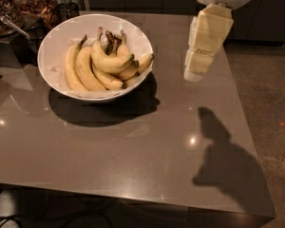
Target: Pick banana from white bowl
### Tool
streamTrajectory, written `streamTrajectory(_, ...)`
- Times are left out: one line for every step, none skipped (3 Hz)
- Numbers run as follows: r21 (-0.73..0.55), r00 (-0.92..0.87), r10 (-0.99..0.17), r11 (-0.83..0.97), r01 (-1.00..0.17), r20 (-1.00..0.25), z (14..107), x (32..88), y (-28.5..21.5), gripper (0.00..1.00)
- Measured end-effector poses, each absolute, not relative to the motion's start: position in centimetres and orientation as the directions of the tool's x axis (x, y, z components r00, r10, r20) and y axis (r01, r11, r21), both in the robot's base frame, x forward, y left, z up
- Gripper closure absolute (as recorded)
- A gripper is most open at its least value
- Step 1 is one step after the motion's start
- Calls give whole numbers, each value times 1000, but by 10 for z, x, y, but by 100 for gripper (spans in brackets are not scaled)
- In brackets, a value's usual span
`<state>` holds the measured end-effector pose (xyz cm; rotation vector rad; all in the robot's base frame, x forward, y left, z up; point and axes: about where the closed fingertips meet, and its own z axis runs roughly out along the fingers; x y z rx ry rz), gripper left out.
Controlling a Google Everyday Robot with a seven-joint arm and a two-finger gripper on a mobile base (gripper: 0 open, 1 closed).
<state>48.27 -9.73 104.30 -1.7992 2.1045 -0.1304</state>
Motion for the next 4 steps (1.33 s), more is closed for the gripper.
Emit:
streamTrajectory(-341,-93,-970,168,-925,-225,1049,482,-65,0)
streamTrajectory(-339,-73,-975,142,-930,-209,1046,482,-28,0)
streamTrajectory(-322,-20,-983,79,-943,-183,1040,481,5,0)
streamTrajectory(-350,-14,-978,87,-933,-207,1049,482,7,0)
